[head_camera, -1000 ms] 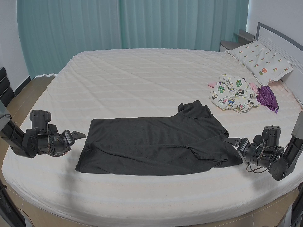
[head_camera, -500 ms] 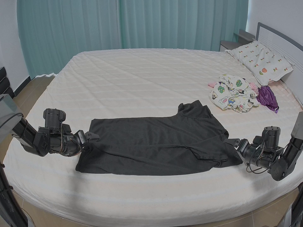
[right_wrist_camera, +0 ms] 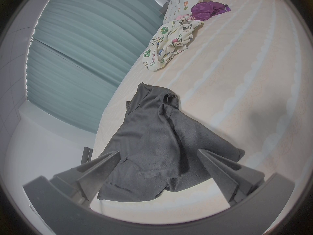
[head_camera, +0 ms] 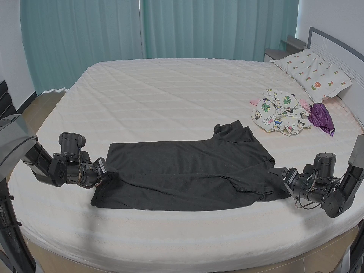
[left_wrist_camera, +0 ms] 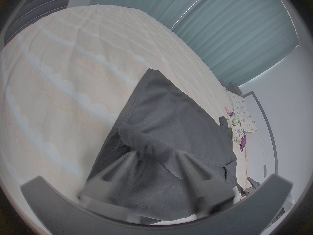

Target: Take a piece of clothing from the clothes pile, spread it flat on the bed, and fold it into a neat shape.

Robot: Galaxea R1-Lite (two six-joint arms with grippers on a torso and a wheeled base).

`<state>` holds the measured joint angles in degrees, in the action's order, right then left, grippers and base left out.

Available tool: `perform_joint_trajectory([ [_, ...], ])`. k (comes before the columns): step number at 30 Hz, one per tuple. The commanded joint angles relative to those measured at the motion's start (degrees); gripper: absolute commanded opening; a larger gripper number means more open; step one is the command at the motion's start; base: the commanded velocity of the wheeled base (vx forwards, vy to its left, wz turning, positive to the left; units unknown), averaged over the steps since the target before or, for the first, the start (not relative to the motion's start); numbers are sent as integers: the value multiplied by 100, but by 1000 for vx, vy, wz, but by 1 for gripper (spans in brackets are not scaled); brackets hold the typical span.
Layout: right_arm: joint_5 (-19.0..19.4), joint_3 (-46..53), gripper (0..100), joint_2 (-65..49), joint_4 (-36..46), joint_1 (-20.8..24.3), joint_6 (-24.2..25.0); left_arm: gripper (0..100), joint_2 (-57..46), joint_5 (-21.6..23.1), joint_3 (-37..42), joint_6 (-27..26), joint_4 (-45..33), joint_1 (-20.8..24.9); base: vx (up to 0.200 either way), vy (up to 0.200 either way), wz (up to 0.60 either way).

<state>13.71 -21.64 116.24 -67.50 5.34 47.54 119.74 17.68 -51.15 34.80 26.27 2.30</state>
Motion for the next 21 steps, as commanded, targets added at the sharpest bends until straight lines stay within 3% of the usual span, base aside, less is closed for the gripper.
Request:
perform_joint_trajectory([
  [1, 0, -25, 100, -13, 0, 2, -8, 0, 147, -177, -79, 44, 27, -28, 0, 0, 0],
  [6, 0, -25, 100, -31, 0, 11, -8, 0, 103, -423, -106, 53, 36, -37, 0, 0, 0],
  [21, -9, -69, 100, 31, -114, 204, -17, 0, -267, -432, -211, 44, -149, -160, 0, 0, 0],
])
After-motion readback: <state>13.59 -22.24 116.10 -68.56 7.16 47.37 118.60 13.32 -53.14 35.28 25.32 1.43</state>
